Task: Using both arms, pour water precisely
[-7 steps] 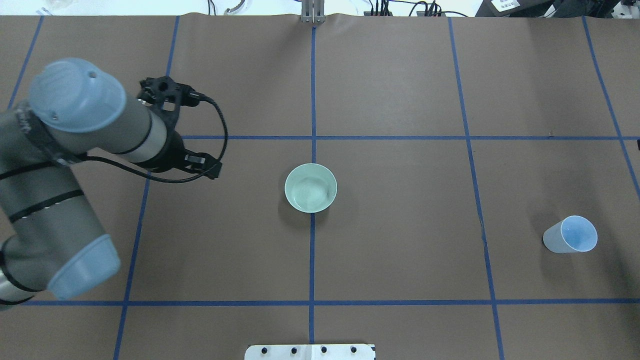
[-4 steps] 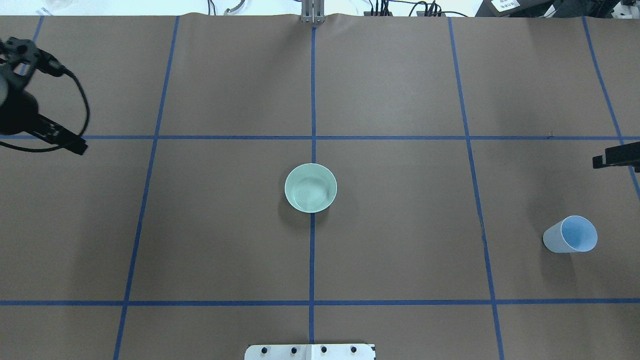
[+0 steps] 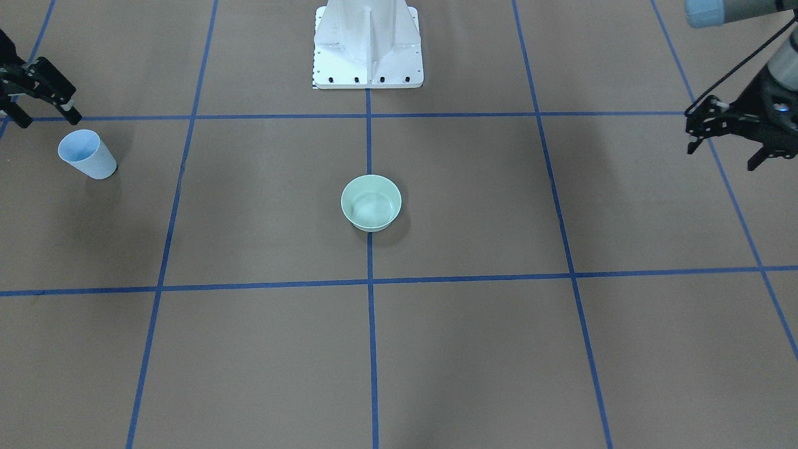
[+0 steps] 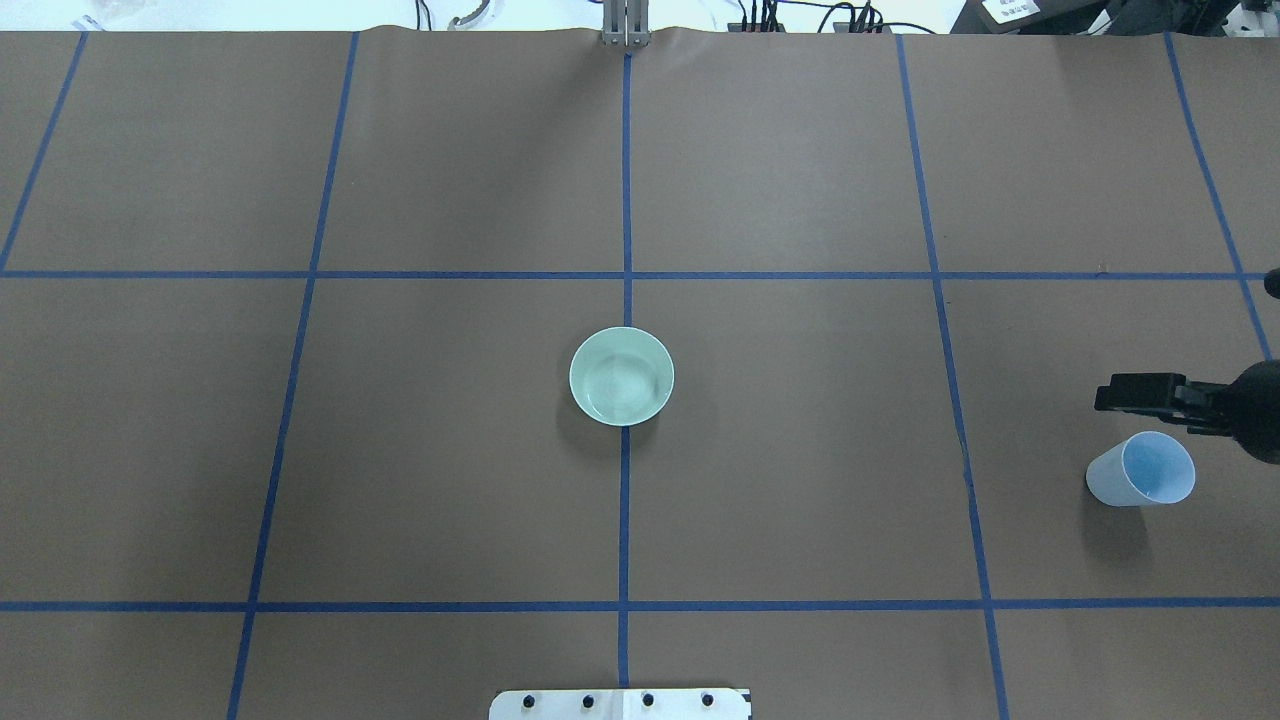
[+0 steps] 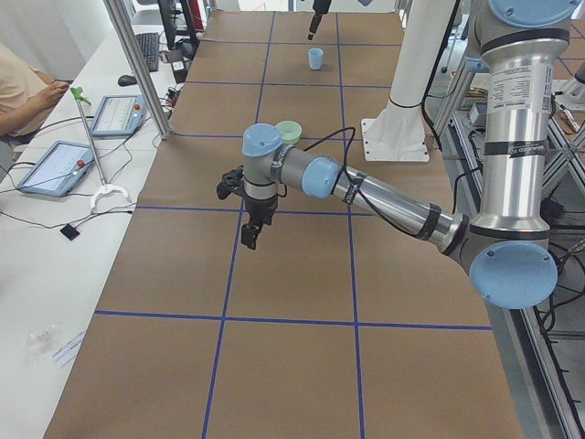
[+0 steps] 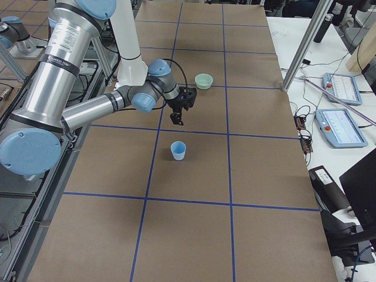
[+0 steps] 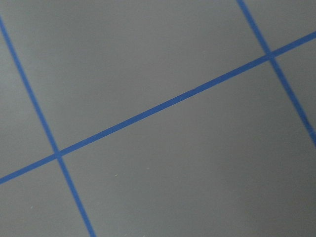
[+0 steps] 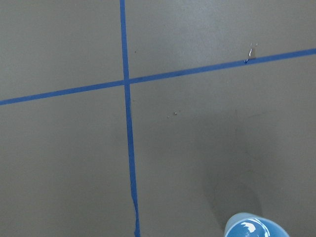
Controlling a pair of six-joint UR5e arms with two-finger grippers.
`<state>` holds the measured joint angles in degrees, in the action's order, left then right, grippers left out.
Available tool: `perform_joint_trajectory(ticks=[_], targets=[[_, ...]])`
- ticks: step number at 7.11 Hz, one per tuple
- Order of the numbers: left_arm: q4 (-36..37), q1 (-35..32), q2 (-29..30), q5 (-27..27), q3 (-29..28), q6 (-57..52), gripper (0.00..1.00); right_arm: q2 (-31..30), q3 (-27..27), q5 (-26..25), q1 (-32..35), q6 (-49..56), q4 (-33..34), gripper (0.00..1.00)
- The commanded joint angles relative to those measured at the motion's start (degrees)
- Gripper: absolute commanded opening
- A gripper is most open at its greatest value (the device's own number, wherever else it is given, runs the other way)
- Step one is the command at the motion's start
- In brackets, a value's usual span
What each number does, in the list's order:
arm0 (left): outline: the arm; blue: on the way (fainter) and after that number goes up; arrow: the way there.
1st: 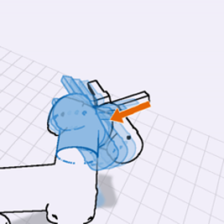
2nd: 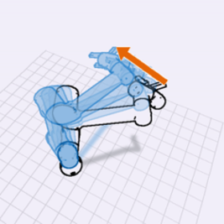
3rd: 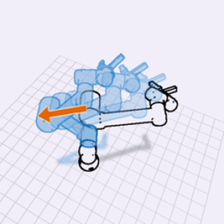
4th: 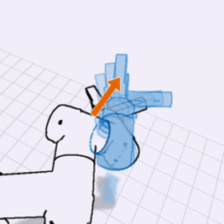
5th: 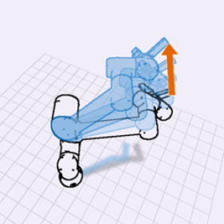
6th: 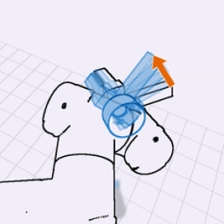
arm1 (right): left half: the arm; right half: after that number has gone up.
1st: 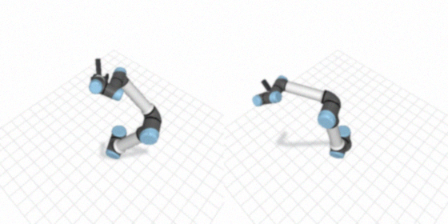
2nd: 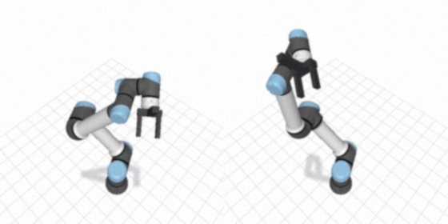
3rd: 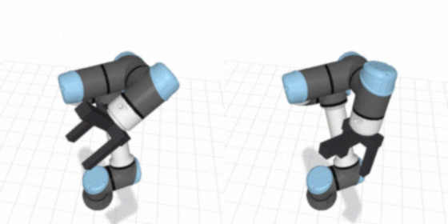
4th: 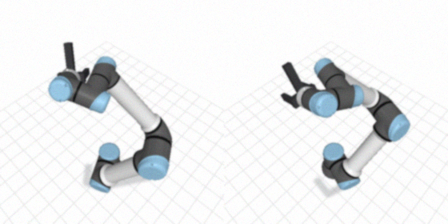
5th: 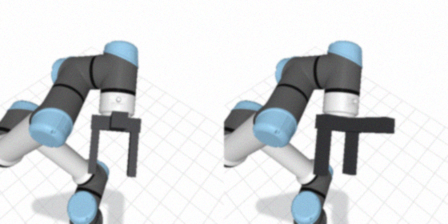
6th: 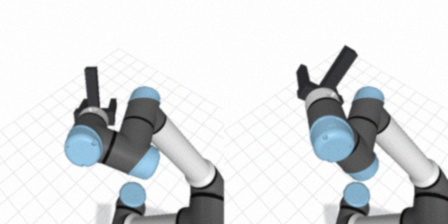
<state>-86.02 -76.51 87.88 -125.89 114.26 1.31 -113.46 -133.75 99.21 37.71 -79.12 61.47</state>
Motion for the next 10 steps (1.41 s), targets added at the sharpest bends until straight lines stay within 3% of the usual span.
perform_joint_trajectory(ticks=[1, 3, 6, 8, 10], targets=[[0.0, -1.0, -0.4, -0.1, -0.3, -0.3, 1.0, -4.4, -0.8, -21.0, -14.9, -12.5, 0.7, 1.0], [-0.1, -0.9, -0.4, -0.1, -0.3, -0.3, 1.0, -5.1, -0.8, -34.1, -22.9, -24.2, 11.2, 1.0], [-0.1, -0.9, -0.3, -0.1, -0.3, -0.3, 1.0, -3.0, -0.8, -44.7, -32.8, -40.8, 27.5, 1.0], [-0.1, -0.8, -0.3, -0.1, -0.3, -0.3, 1.0, 2.5, -0.3, -45.9, -35.7, -47.9, 39.5, 1.0], [-0.1, -0.9, -0.3, -0.2, -0.3, -0.2, 1.0, 3.6, 4.3, -47.3, -36.5, -49.8, 40.0, 1.0]])
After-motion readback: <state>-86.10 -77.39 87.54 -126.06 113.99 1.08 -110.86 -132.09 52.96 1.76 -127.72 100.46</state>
